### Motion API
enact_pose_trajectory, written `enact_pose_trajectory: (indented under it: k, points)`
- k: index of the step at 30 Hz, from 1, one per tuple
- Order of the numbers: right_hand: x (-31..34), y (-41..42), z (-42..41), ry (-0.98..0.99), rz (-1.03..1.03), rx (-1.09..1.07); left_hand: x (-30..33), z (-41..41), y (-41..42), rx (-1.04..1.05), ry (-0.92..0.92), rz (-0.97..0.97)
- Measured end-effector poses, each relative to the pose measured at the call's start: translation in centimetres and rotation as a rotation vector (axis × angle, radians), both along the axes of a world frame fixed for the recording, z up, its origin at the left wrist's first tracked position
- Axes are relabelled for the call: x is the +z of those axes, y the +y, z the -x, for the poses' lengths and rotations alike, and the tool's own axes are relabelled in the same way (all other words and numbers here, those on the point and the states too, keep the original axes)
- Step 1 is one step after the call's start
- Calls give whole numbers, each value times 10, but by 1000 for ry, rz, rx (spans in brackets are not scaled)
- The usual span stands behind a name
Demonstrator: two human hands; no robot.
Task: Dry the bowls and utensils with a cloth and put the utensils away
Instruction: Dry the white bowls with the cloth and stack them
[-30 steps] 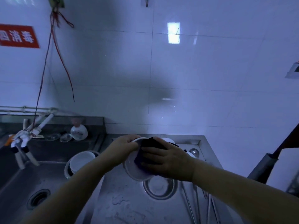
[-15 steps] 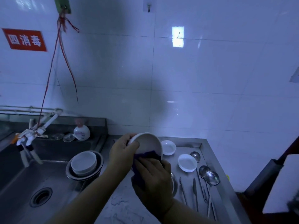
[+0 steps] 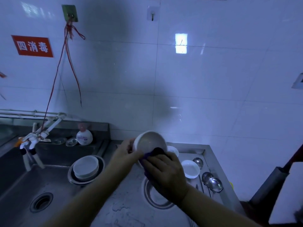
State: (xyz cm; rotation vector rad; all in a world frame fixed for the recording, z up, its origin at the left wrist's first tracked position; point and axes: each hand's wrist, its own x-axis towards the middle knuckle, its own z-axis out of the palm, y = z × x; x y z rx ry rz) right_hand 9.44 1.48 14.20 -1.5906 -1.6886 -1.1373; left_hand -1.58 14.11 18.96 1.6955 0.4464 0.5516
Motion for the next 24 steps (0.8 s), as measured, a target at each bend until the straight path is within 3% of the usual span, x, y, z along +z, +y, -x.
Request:
enact_pose_trajectory:
  k: [4, 7, 11, 16, 18, 20, 24]
  points:
    - [-2, 9, 31, 235, -67, -70, -23, -2, -35, 171, -222, -109]
    - [-15, 7, 37, 235, -61, -34, -22, -1, -30, 183, -240, -198]
    - [-25, -2, 11, 5, -11, 95, -22, 4, -18, 144, -113, -331]
    - [-7, -26, -39, -413, 274, 323, -1, 4, -1, -217, 243, -500]
    - [-2, -26, -42, -472, 318, 341, 8, 0, 3, -304, 353, -550]
    - [1, -22, -35, -411, 259, 294, 12, -2, 7, -252, 298, -463]
    - [7, -11, -9, -107, -4, 25, -3, -3, -11, 28, -24, -199]
